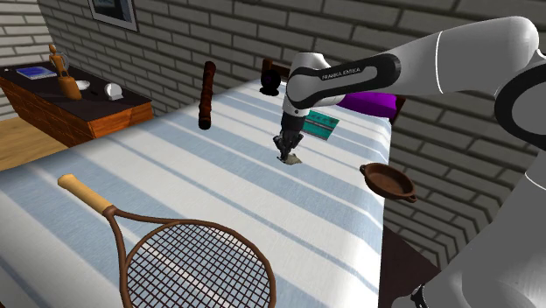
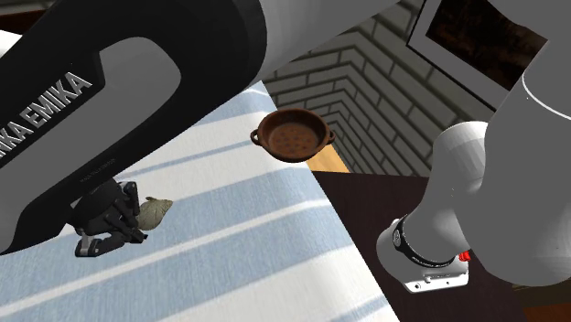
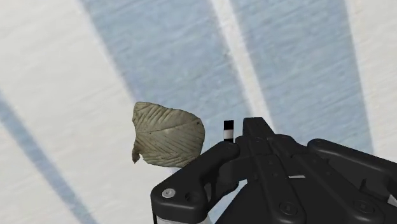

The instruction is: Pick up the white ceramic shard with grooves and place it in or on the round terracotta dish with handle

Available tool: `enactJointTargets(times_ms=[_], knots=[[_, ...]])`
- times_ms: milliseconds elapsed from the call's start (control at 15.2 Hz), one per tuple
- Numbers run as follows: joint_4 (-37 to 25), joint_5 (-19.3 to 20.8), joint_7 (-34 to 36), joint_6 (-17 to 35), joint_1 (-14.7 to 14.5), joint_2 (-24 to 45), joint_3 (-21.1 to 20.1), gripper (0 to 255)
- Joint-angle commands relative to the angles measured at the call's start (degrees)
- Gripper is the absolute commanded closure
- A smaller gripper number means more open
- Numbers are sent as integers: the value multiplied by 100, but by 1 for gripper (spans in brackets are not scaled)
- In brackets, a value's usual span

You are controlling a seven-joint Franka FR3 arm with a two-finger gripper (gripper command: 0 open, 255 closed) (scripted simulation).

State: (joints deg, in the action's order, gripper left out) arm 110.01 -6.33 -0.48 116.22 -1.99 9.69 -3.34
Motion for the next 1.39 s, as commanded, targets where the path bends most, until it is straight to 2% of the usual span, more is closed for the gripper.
enactJointTargets(times_ms=[0, 132, 330, 396, 924, 1320], knots=[[0, 0, 0, 0, 0, 0, 0, 0], [-86, 426, -2244, -101, 180, 108, -71, 0], [-334, 1108, -5527, 26, 440, 392, -230, 0], [-389, 1229, -6116, 83, 492, 454, -275, 0], [-78, 1285, -6080, 608, 512, 670, -259, 0], [-80, 1285, -6079, 607, 512, 672, -258, 0]])
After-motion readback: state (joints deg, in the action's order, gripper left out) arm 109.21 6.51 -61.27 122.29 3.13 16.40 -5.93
